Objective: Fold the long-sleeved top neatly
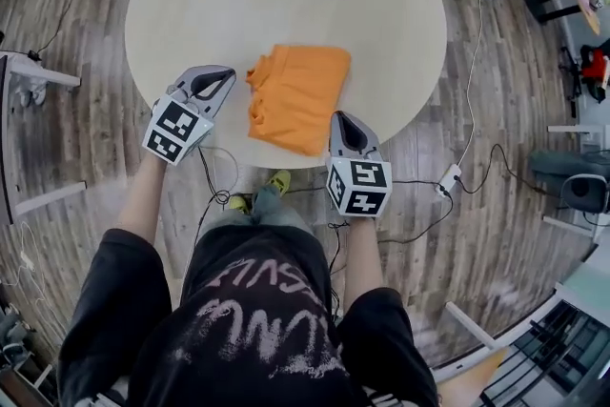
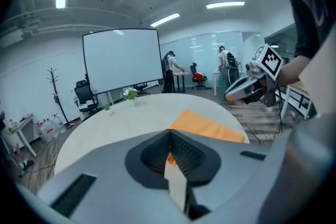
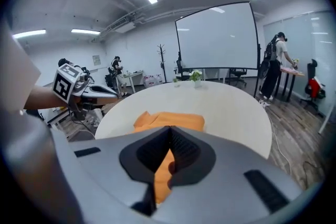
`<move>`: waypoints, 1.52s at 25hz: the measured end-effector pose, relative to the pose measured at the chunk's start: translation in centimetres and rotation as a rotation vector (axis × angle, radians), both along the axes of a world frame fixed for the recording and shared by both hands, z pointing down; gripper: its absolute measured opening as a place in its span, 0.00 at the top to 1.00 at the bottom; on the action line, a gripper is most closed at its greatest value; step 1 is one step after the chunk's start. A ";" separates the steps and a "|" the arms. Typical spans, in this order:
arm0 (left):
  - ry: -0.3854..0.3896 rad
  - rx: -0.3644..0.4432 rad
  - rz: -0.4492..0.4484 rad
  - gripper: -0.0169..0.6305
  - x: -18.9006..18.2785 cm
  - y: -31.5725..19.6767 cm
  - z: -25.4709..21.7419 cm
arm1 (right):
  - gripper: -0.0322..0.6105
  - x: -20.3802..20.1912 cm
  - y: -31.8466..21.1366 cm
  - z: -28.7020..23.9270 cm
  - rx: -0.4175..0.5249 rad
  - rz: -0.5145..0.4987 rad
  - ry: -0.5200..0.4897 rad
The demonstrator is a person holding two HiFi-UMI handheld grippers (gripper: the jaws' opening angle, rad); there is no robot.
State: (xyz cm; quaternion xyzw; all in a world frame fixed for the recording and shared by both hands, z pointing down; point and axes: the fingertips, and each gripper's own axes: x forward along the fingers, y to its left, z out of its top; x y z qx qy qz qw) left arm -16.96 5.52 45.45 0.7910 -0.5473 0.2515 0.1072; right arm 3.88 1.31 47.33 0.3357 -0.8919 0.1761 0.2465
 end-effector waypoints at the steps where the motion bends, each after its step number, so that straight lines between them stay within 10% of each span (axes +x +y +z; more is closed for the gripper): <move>1: 0.014 0.035 -0.029 0.96 -0.1 0.5 -1.1 | 0.94 0.3 -0.1 -0.8 0.019 0.016 -0.006; 11: 0.057 0.289 -0.182 0.96 -0.2 8.7 -9.6 | 0.94 4.3 4.8 -7.3 0.170 0.098 -0.029; 38: 0.037 0.443 -0.346 0.96 0.8 23.3 -18.3 | 0.94 13.5 15.1 -18.1 0.368 0.261 -0.176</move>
